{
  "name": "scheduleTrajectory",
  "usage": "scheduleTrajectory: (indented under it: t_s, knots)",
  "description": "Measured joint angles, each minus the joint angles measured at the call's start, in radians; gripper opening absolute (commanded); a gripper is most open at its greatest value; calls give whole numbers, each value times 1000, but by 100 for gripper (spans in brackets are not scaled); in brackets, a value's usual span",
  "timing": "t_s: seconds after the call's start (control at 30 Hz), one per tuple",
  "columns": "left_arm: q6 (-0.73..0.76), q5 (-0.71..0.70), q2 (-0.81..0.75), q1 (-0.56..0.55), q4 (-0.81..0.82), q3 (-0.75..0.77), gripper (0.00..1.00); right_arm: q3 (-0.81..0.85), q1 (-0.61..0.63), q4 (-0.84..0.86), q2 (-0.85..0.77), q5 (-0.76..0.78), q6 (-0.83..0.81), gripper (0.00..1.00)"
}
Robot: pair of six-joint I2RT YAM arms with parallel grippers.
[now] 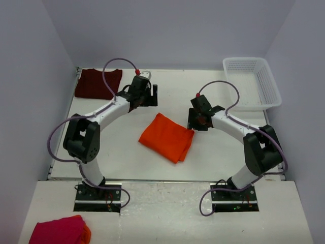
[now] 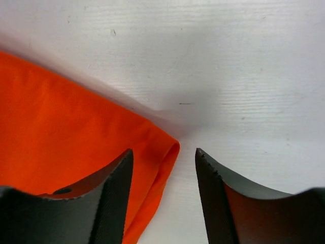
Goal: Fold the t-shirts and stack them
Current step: Fold the long partially folded tshirt into a neat square
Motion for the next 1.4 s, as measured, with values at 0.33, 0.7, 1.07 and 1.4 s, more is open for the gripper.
scheduleTrajectory:
  t_s: [0.33, 0.7, 1.07, 1.4]
  knots:
    - [-14, 112, -317, -32, 57, -197, 78, 42, 8, -61, -139, 39, -24, 11]
    - [-36, 357, -129, -36, 157, -243, 0, 14, 10, 66, -13, -223, -4, 0]
    - [-35, 383, 21, -35, 170, -204, 0, -20, 12, 81, 111, -193, 60, 0]
    - [-50, 348, 58, 22, 229, -291, 0, -50, 16, 84, 80, -106, 128, 0]
